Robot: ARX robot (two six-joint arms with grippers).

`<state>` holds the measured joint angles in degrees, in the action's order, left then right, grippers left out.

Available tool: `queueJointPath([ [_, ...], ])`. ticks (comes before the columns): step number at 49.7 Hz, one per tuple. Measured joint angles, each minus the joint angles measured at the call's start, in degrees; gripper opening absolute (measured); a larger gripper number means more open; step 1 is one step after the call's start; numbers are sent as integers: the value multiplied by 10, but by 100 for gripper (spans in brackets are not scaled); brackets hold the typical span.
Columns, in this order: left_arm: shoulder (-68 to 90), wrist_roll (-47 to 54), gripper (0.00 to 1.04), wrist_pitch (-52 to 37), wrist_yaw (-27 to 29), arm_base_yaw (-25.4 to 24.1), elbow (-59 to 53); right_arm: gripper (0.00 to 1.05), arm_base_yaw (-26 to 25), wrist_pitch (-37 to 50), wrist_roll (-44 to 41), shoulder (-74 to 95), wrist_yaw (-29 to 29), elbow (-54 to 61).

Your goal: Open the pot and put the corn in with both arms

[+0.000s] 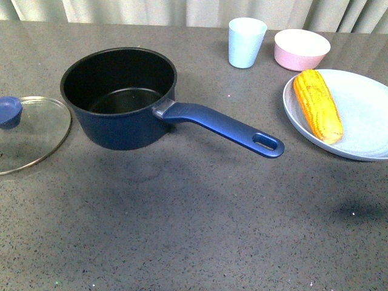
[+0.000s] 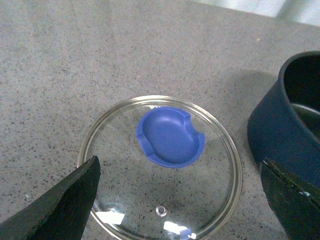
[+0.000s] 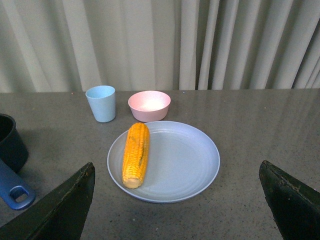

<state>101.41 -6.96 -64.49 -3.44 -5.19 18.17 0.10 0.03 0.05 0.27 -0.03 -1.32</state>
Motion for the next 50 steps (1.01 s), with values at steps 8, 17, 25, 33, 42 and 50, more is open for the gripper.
queueJointPath([
  [8,-75,17,84,-45,-42,-26,-30,96,0,0,0,0,0,0],
  [17,-306,57,43,26,-47,-35,-96,96,0,0,0,0,0,0],
  [25,-370,61,18,68,-33,-16,-125,96,0,0,0,0,0,0],
  [33,-440,63,2,115,-17,-2,-145,96,0,0,0,0,0,0],
  [42,-517,64,2,177,30,43,-161,96,0,0,0,0,0,0],
  [50,-607,63,2,253,35,50,-173,96,0,0,0,0,0,0],
])
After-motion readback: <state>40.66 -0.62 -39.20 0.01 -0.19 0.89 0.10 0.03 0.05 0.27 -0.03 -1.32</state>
